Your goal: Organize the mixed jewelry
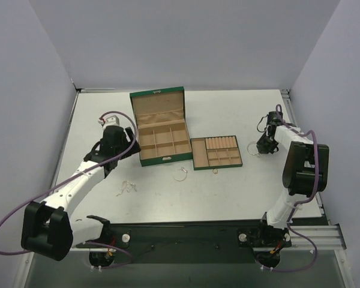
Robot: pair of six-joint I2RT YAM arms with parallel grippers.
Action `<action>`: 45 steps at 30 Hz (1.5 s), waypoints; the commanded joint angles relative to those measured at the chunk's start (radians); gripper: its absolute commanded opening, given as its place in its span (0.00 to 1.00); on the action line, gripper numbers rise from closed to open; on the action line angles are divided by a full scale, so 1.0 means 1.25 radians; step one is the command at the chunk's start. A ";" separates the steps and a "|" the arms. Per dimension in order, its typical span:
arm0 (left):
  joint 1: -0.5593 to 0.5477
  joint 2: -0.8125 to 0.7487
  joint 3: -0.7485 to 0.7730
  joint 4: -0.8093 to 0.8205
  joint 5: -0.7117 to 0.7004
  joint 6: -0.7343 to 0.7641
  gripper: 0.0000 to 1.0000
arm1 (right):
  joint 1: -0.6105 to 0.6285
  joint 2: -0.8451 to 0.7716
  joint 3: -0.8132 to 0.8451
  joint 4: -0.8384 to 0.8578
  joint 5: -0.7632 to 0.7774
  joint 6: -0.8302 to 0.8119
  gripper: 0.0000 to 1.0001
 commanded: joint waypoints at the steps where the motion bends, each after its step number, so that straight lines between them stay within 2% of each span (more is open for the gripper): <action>1: 0.025 -0.066 0.130 -0.075 0.067 0.112 0.84 | 0.001 -0.027 0.053 -0.054 -0.015 -0.035 0.00; 6: 0.029 -0.078 0.270 -0.230 0.089 0.202 0.85 | 0.039 -0.107 0.066 -0.073 -0.048 -0.057 0.00; 8: 0.030 -0.086 0.313 -0.271 0.080 0.243 0.86 | 0.086 -0.134 0.071 -0.080 -0.046 -0.057 0.00; 12: 0.031 -0.130 0.272 -0.252 0.011 0.286 0.92 | 0.195 -0.170 0.089 -0.081 -0.037 -0.050 0.00; 19: 0.047 -0.157 0.210 -0.249 -0.065 0.320 0.92 | 0.351 -0.165 0.176 -0.084 -0.013 -0.023 0.00; 24: 0.060 -0.166 0.195 -0.249 -0.065 0.316 0.92 | 0.463 -0.090 0.281 -0.084 -0.012 -0.019 0.00; 33: 0.100 -0.168 0.177 -0.225 0.016 0.291 0.92 | 0.561 0.098 0.470 -0.094 -0.020 -0.010 0.00; 40: 0.147 -0.158 0.177 -0.211 0.094 0.282 0.92 | 0.617 0.218 0.555 -0.114 -0.029 -0.032 0.00; 45: 0.164 -0.156 0.173 -0.207 0.122 0.278 0.92 | 0.651 0.245 0.571 -0.132 -0.010 -0.052 0.00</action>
